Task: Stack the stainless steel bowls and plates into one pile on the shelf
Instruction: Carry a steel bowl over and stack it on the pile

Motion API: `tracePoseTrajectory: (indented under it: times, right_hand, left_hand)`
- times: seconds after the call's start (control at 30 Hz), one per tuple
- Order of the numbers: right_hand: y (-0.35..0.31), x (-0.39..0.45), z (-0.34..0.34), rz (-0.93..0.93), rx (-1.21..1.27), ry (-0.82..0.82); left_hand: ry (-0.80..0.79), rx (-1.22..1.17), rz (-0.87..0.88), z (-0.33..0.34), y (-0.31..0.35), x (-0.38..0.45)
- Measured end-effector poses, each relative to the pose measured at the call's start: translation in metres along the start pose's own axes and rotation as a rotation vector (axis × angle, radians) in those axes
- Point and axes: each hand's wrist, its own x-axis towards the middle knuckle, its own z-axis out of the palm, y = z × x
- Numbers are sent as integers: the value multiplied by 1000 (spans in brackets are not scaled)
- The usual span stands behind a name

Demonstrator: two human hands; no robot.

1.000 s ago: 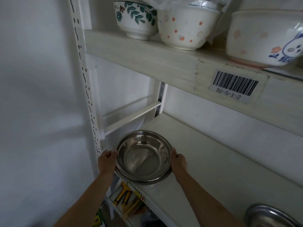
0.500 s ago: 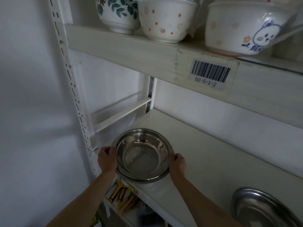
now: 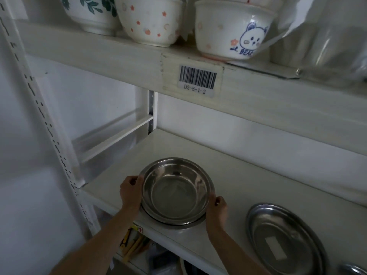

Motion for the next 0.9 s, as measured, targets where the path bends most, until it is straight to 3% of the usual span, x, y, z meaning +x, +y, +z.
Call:
tracePoseTrajectory:
  times: [0.33, 0.7, 0.9]
  right_hand:
    - [29, -1, -39, 73, -79, 168]
    - [29, -10, -51, 78, -73, 172]
    - [28, -16, -58, 75, -158, 135]
  left_hand:
    - [-92, 22, 11, 35, -4, -19]
    - [-129, 43, -20, 39, -9, -28]
    - [-139, 212, 14, 36, -1, -29]
